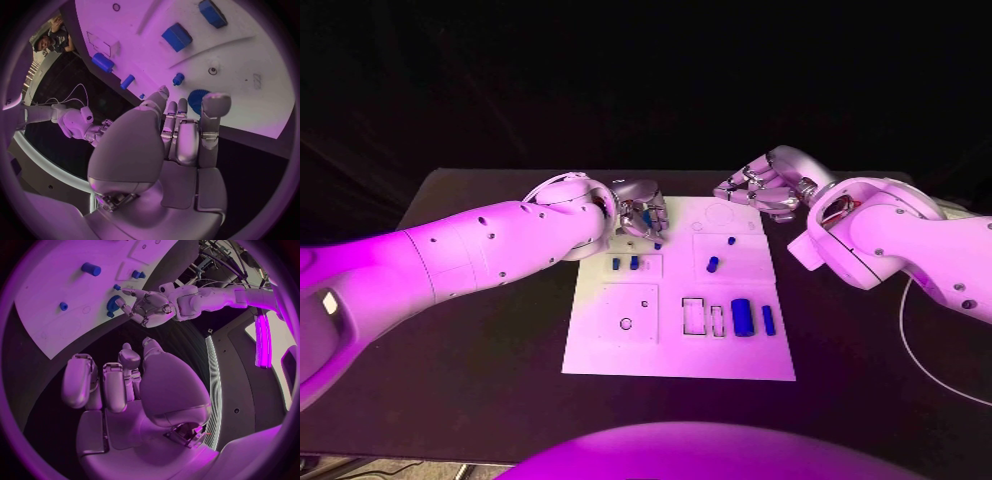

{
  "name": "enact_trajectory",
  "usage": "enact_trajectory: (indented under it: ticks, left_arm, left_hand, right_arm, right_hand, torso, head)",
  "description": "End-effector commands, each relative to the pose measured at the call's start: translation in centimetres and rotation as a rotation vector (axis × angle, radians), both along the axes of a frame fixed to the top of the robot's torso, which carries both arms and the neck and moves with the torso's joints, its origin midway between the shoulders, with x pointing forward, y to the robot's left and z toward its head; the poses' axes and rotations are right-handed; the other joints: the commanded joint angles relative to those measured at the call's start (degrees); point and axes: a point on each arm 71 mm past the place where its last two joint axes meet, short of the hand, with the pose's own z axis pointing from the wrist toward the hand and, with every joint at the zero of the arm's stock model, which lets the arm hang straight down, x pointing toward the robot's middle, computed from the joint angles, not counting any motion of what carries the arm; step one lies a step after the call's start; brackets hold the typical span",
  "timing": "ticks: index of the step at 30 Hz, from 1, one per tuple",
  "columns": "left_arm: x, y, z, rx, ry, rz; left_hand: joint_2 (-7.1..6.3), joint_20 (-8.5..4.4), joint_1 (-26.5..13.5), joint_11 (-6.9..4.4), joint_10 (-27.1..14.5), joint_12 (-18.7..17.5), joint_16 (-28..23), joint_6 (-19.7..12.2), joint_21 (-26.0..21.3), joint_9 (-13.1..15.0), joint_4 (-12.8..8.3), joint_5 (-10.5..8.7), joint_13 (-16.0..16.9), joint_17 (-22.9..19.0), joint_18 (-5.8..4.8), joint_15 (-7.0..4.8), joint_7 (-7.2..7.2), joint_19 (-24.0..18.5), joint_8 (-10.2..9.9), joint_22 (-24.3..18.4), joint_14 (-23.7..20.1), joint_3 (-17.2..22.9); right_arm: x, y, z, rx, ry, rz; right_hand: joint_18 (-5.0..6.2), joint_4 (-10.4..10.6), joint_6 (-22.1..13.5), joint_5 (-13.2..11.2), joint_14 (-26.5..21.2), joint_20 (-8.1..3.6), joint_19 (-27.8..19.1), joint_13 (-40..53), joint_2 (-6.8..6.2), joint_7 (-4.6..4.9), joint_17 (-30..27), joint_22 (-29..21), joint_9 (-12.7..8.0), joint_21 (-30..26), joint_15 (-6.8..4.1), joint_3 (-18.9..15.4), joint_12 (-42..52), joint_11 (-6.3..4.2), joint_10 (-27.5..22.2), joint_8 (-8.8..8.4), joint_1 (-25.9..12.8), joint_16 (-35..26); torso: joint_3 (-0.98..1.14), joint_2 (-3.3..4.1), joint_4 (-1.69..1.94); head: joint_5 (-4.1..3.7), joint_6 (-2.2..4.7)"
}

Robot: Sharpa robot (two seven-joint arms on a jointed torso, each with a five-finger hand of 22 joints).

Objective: Assemble the parts on the task board

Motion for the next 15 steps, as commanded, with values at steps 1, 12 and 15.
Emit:
enact_trajectory:
  ticks: [1,12,15]
  left_arm:
    - [-0.11,-0.17,-0.48,0.098,0.006,-0.033]
    - [-0.33,-0.64,-1.06,0.131,0.026,-0.034]
    - [-0.33,-0.77,-1.07,0.131,0.024,-0.029]
  left_hand:
    - [-0.38,-0.17,-0.4,-0.06,0.8,-0.5,1.0,0.6,3.4,-0.2,-0.2,-0.3,-0.4,0.9,-1.24,-0.21,0.0,1.9,-0.5,2.3,1.4,0.0]
    - [-0.29,-0.54,-1.0,-0.3,2.4,-1.6,1.3,2.0,9.4,-0.8,-0.3,-0.28,-1.2,0.0,-2.01,-0.55,0.07,2.9,-1.6,6.3,2.1,0.2]
    - [-0.15,-0.59,-0.9,-0.37,2.8,-1.7,1.2,2.2,10.0,-0.8,-0.4,-0.23,-1.3,-0.3,-2.09,-0.62,0.05,3.0,-1.8,6.7,2.1,0.4]
  right_arm:
    - [-0.05,0.14,-0.09,0.008,0.012,0.014]
    - [-0.06,0.15,-0.04,0.002,0.003,0.015]
    - [-0.07,0.16,-0.03,0.001,0.001,0.016]
  right_hand:
    - [0.64,-0.1,-0.2,0.4,3.9,0.04,-0.3,-0.1,-0.15,0.0,6.2,-0.1,0.1,-0.2,0.17,-0.2,-0.1,0.13,-0.4,-0.07,0.6,-0.2]
    - [0.64,-0.1,-0.2,0.8,3.9,0.04,-0.3,0.0,-0.07,0.01,6.2,-0.1,0.1,-0.2,0.16,-0.3,0.0,0.13,-0.4,-0.07,0.8,-0.2]
    - [0.64,-0.1,-0.2,1.0,3.9,0.04,-0.3,0.0,-0.04,0.0,6.2,-0.1,0.1,-0.2,0.16,-0.3,-0.1,0.13,-0.4,-0.07,0.9,-0.2]
  torso:
    - [-0.01,0.0,0.03]
    - [-0.02,-0.04,0.02]
    - [-0.01,-0.03,0.04]
  head:
    - [-0.06,-0.13]
    - [-0.23,-0.37]
    - [-0.28,-0.42]
